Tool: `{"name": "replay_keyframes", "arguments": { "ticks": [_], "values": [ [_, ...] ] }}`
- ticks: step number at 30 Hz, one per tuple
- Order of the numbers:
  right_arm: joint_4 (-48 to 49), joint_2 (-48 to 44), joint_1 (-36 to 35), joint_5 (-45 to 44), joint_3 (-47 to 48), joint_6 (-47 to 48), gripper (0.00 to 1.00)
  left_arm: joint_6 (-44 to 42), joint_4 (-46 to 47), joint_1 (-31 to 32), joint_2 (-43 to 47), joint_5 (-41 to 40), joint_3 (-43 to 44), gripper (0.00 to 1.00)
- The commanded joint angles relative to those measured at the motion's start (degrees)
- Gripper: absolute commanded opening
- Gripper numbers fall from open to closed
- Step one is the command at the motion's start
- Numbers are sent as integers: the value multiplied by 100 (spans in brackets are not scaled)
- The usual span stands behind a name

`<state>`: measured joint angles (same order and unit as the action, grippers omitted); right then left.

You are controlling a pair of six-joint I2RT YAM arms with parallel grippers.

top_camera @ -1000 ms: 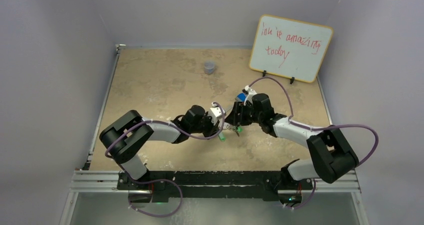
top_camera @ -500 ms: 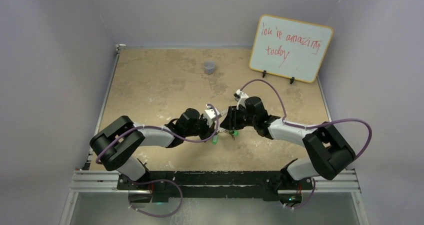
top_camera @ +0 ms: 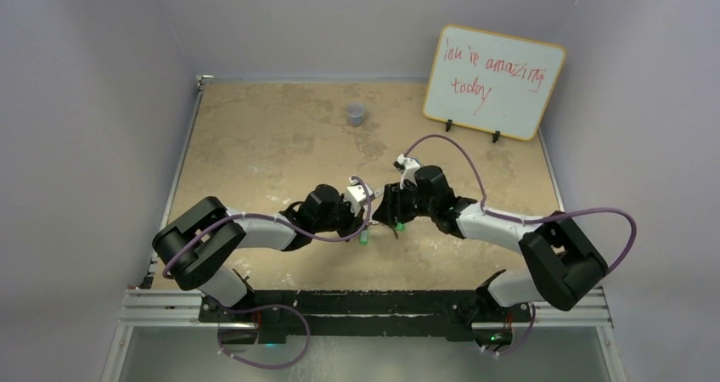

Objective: Remove the keys from the keyring

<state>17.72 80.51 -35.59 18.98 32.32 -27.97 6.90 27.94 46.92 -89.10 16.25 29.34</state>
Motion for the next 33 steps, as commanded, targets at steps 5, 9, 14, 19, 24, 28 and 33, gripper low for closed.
{"name": "replay_keyframes", "arguments": {
  "ticks": [5, 9, 14, 19, 24, 28, 33],
  "values": [
    [-80, -876, -9, -141, 439, 975, 78, 57, 94, -23, 330, -389, -206, 0],
    [387, -1512, -1, -487, 430, 1211, 80, 67, 174, -89, 382, -396, -312, 0],
    [1500, -3107, 0, -1337, -229, 2304, 81, 4, 233, -197, 509, -364, -430, 0],
    [1245, -3726, -1, -725, -248, 3349, 87, 50, 367, -405, 599, -230, -599, 0],
    [601, -3414, -5, 328, -358, 4320, 83, 130, 462, -653, 604, -28, -681, 0],
    [553, -2945, -3, 810, -590, 4934, 77, 215, 520, -842, 632, 91, -747, 0],
    [38, -2132, -16, 871, -196, 5982, 62, 333, 694, -1019, 635, 288, -816, 0]
  ]
}}
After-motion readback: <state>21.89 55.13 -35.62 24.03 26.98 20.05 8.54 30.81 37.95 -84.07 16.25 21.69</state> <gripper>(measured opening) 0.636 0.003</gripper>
